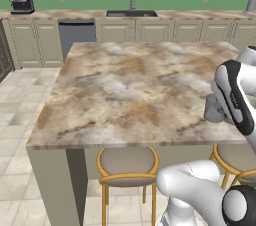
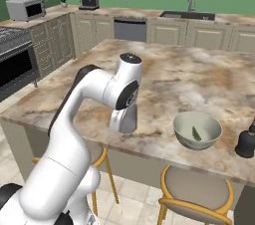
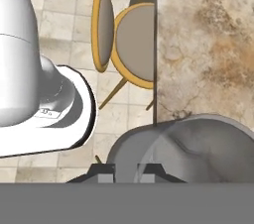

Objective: There is a bowl on the dining counter. Grab a lemon wedge from the fridge and place it in the bowl. Then get the liquor bottle and glass cup from the cabinet and place them next to the bowl.

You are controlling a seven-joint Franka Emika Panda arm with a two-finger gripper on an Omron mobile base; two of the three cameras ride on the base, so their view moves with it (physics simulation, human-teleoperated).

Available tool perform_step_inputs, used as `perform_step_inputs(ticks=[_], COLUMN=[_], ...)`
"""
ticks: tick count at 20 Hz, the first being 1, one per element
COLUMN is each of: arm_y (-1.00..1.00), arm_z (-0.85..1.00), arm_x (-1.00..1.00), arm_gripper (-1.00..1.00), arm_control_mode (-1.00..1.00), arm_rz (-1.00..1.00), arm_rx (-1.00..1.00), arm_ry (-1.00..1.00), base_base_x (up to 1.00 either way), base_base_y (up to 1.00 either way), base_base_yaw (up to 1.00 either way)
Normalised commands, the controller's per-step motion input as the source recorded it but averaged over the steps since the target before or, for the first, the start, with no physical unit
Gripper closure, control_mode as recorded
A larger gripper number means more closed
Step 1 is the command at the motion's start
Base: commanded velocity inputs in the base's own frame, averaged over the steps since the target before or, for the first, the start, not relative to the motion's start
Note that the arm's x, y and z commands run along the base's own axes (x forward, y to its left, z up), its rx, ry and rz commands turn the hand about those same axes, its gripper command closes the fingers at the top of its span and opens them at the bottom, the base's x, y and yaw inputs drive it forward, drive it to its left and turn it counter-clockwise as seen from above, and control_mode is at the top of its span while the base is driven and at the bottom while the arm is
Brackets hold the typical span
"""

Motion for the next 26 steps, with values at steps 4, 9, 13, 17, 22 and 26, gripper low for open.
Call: perform_step_inputs(ticks=[4, 9, 13, 17, 22, 26], arm_y=[-0.23, -0.23, -0.17, -0.13, -0.09, -0.09], arm_z=[-0.24, -0.24, -0.29, -0.29, -0.27, -0.28], arm_x=[0.27, 0.3, 0.35, 0.31, 0.32, 0.33], arm_gripper=[1.0, 1.0, 1.0, 1.0, 1.0, 1.0], arm_control_mode=[-1.0, -1.0, -1.0, -1.0, -1.0, -1.0], arm_rz=[0.0, 0.0, -0.01, -0.05, -0.08, -0.08], arm_rx=[0.0, 0.0, 0.0, 0.0, 0.0, 0.0], arm_ry=[0.0, 0.0, 0.0, 0.0, 0.0, 0.0], base_base_x=[0.0, 0.0, 0.0, 0.0, 0.0, 0.0], base_base_y=[0.0, 0.0, 0.0, 0.0, 0.0, 0.0], base_base_yaw=[0.0, 0.0, 0.0, 0.0, 0.0, 0.0])
